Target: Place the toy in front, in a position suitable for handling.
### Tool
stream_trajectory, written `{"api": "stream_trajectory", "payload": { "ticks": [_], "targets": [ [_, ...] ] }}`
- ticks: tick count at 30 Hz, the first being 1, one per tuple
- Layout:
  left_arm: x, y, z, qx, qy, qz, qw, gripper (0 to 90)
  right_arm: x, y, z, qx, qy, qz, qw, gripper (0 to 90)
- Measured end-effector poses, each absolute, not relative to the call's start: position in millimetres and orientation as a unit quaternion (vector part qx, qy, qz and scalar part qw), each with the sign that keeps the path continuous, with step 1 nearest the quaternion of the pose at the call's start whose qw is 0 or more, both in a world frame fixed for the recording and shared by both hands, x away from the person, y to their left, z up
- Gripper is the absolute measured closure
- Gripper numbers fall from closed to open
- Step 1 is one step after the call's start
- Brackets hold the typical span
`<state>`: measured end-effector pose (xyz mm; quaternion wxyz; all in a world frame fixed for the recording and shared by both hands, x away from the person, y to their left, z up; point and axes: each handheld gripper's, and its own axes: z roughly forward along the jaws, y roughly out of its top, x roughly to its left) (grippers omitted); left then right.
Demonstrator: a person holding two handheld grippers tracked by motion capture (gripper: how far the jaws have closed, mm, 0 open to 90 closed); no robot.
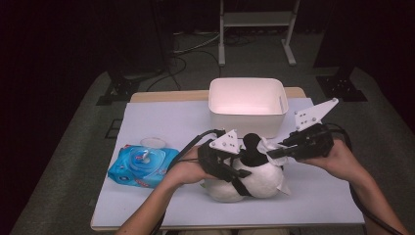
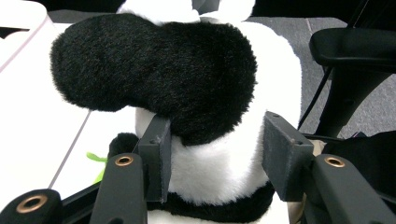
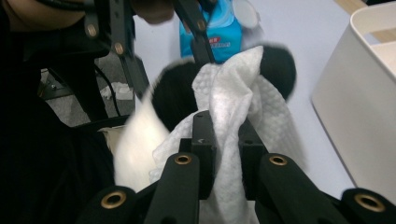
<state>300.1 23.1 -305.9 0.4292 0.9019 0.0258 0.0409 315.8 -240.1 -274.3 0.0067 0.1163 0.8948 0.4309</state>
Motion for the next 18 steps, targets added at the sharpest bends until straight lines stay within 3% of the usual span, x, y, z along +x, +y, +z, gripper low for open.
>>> {"api": "stream_trajectory", "payload": {
  "ticks": [18],
  "targets": [
    [303, -10, -325, 0.909, 0.022, 0.032, 0.415, 48.8, 313, -260, -301, 0.149, 0.894, 0.424, -0.004, 81.2]
  ]
}}
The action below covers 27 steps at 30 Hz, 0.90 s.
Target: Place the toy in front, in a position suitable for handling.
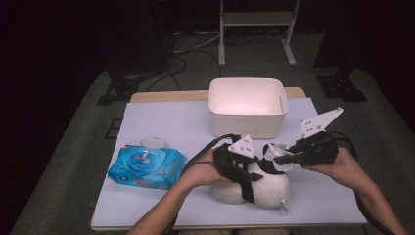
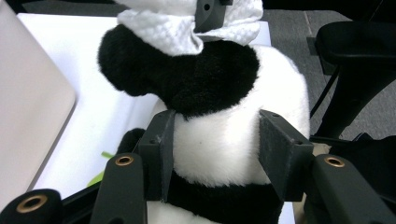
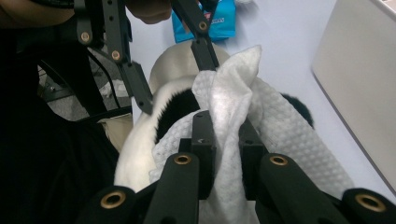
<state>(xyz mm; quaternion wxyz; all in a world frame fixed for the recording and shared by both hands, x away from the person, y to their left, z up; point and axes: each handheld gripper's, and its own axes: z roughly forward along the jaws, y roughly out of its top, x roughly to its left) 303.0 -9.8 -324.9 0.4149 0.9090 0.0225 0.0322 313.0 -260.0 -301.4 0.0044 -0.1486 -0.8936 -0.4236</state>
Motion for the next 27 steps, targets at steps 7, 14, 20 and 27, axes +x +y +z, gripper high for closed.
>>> {"api": "stream_trajectory", "payload": {
  "ticks": [7, 14, 20, 27],
  "targets": [
    [302, -19, -329, 0.917, 0.013, 0.035, 0.398, 46.4, 311, -256, -309, -0.147, -0.904, -0.401, 0.008, 81.2],
    [306, -9, -336, 0.929, 0.018, 0.034, 0.368, 37.0, 313, -270, -328, -0.164, -0.894, -0.417, 0.027, 81.2],
    [309, 2, -334, 0.928, 0.015, 0.039, 0.370, 31.7, 309, -269, -328, -0.158, -0.901, -0.404, 0.020, 81.2],
    [313, 13, -338, 0.929, 0.029, 0.032, 0.367, 24.9, 305, -274, -331, -0.155, -0.903, -0.401, 0.018, 81.1]
  ]
}}
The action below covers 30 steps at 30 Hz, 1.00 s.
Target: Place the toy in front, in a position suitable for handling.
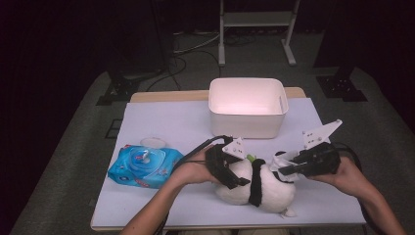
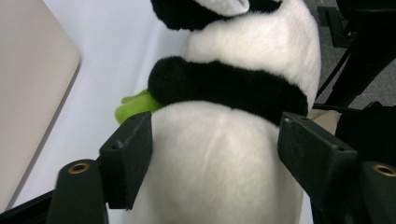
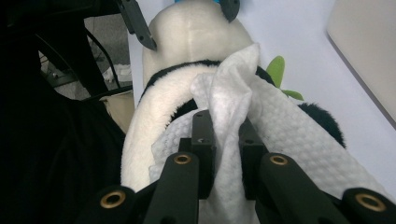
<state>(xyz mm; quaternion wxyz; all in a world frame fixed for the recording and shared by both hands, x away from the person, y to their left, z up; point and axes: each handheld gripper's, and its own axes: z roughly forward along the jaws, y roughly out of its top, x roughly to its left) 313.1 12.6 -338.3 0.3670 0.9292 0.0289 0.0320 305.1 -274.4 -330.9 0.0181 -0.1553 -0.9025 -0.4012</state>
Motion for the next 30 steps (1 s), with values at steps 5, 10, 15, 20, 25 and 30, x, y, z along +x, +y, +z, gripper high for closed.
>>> {"api": "stream_trajectory", "payload": {
  "ticks": [5, 10, 15, 20, 25, 30],
  "targets": [
    [313, 13, -341, 0.932, 0.029, 0.027, 0.361, 24.1, 301, -279, -330, -0.157, -0.901, -0.405, 0.012, 81.0],
    [313, 14, -342, 0.932, 0.035, 0.025, 0.361, 27.1, 295, -288, -330, -0.163, -0.903, -0.398, 0.001, 80.9],
    [314, 14, -343, 0.933, 0.028, 0.018, 0.359, 21.6, 290, -292, -335, -0.168, -0.900, -0.402, 0.000, 80.8],
    [314, 12, -347, 0.936, 0.024, 0.016, 0.352, 14.9, 295, -292, -340, -0.170, -0.896, -0.410, 0.010, 80.8],
    [313, 9, -352, 0.940, 0.011, 0.032, 0.340, 25.0, 299, -287, -341, -0.168, -0.896, -0.412, 0.012, 80.8],
    [315, 14, -348, 0.936, 0.023, 0.053, 0.348, 45.6, 304, -287, -337, -0.177, -0.893, -0.413, 0.001, 80.9]
  ]
}}
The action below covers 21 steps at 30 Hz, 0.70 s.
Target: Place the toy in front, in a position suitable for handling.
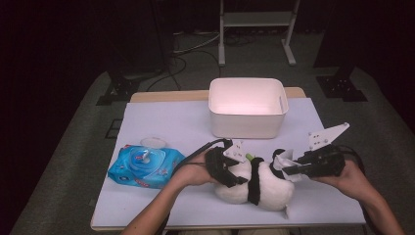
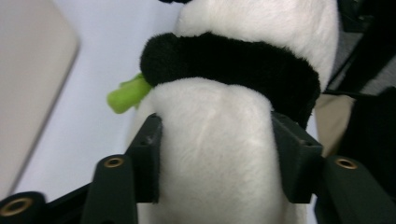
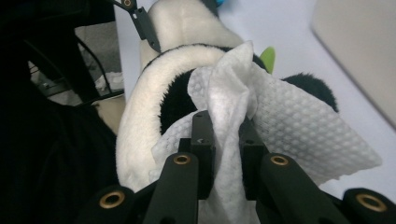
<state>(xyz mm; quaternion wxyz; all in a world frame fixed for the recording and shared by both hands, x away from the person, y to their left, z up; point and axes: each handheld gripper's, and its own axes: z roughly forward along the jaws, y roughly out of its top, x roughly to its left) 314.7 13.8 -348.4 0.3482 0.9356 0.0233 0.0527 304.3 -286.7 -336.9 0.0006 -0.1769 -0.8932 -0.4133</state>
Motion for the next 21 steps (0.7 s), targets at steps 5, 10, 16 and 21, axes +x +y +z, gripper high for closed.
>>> {"api": "stream_trajectory", "payload": {
  "ticks": [5, 10, 16, 21],
  "targets": [
    [322, 18, -341, 0.930, 0.031, 0.082, 0.358, 47.7, 319, -283, -328, -0.182, -0.892, -0.413, -0.003, 81.0],
    [328, 18, -336, 0.931, 0.038, 0.092, 0.352, 47.6, 336, -268, -321, -0.175, -0.896, -0.407, -0.004, 80.9],
    [322, 29, -346, 0.929, 0.052, 0.081, 0.357, 47.1, 339, -261, -324, -0.167, -0.896, -0.410, 0.012, 80.9],
    [306, 35, -347, 0.931, 0.037, 0.088, 0.351, 44.7, 341, -257, -319, -0.166, -0.898, -0.408, 0.007, 80.9]
  ]
}}
